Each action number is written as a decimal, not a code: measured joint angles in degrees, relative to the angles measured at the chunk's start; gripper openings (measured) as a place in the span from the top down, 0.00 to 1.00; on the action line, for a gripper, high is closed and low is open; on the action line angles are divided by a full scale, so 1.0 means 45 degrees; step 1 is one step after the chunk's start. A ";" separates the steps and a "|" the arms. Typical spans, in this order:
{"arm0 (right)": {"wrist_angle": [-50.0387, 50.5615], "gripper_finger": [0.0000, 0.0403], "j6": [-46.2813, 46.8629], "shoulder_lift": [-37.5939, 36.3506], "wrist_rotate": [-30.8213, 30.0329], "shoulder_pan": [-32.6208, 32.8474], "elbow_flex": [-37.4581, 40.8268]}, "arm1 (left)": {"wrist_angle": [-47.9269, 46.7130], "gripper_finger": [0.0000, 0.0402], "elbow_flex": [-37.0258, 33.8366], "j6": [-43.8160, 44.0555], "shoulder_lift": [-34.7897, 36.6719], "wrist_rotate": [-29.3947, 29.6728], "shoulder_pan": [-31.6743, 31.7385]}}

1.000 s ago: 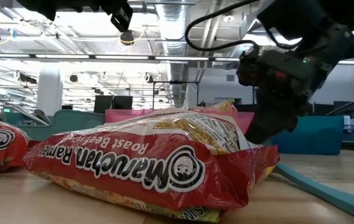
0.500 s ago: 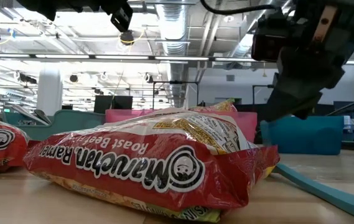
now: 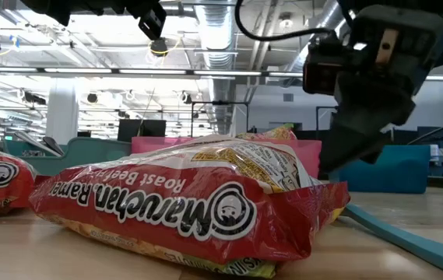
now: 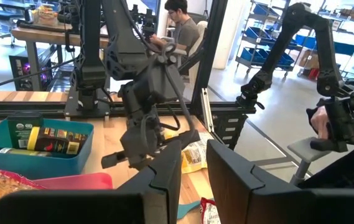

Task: Pick & Place Food Item
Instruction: Put the blue spoon into the green bin

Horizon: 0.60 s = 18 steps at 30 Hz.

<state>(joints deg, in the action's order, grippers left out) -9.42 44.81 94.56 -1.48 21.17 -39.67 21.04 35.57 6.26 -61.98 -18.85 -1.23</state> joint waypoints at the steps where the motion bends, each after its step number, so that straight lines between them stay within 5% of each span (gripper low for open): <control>1: -0.0031 0.80 -0.0003 0.0001 0.0000 -0.0051 0.0001 | 0.0000 0.82 0.0000 0.0000 0.0000 0.0000 0.0001; 18: -0.0582 0.76 -0.0091 0.0714 -0.0004 -0.0331 -0.0003 | 0.0000 0.82 0.0000 0.0000 0.0000 0.0000 0.0000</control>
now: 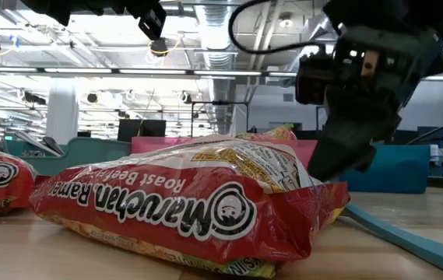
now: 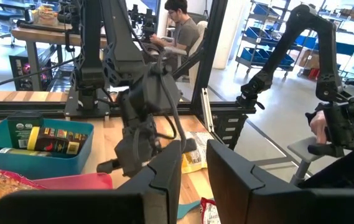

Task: Pick & Place Food Item
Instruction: Put the blue spoon into the green bin

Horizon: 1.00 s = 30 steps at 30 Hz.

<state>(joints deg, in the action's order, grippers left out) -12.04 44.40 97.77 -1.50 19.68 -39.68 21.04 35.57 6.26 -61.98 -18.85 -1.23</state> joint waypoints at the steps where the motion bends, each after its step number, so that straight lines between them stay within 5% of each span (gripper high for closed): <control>1: -0.0136 0.76 -0.0014 0.0182 0.0000 -0.0007 0.0000 | 0.0000 0.82 0.0000 0.0000 0.0000 0.0000 0.0000; 30: -0.0831 0.82 -0.0185 0.0449 -0.0063 0.0204 0.0005 | -0.0005 0.82 0.0000 0.0000 0.0000 0.0000 0.0000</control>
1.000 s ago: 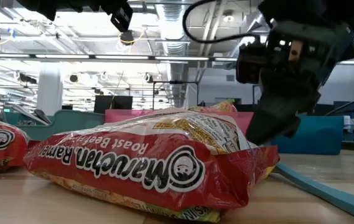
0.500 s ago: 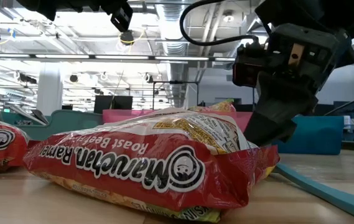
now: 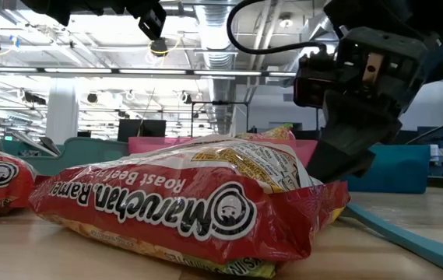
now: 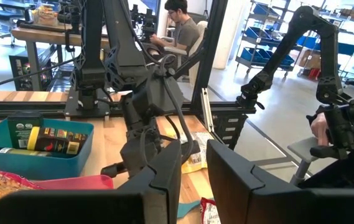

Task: Pick & Place Food Item
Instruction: Put the blue spoon into the green bin

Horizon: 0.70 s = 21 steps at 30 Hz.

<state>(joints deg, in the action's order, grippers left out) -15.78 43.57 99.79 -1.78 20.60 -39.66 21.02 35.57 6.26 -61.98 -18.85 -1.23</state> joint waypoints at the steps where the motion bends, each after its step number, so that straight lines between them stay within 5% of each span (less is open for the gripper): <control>1: 0.0008 0.82 0.0000 0.0000 0.0000 0.0000 0.0000 | 0.0005 0.82 0.0000 0.0000 0.0000 0.0000 0.0002; 21: 0.0081 0.83 0.0238 -0.0005 -0.0238 0.0329 0.0000 | 0.0000 0.82 0.0000 0.0000 0.0000 0.0000 0.0000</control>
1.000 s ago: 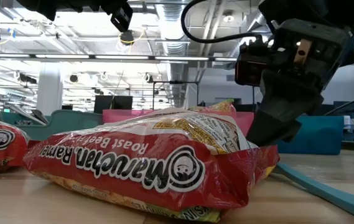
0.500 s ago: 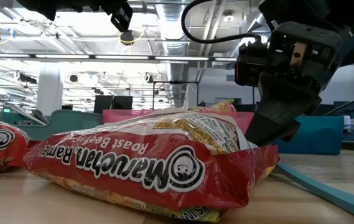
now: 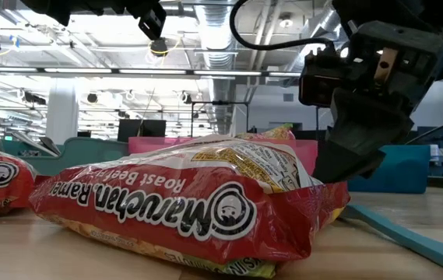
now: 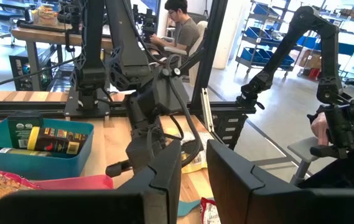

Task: Pick & Place Food Item
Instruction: Put the blue spoon into the green bin

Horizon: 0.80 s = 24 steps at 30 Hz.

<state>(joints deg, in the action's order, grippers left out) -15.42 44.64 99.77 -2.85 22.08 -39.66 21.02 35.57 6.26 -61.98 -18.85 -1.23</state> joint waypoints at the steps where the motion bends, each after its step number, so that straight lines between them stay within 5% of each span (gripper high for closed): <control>1: 0.0009 0.83 0.0000 0.0000 0.0000 -0.0018 0.0000 | 0.0003 0.82 0.0000 0.0000 0.0000 0.0000 0.0002; 24: -0.0477 0.83 -0.0027 0.0944 -0.0001 0.0006 -0.0272 | 0.0000 0.82 0.0001 0.0000 -0.0005 0.0000 0.0000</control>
<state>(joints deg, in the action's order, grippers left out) -17.57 44.52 104.01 -2.86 22.11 -40.88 21.02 35.58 6.26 -62.00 -18.85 -1.23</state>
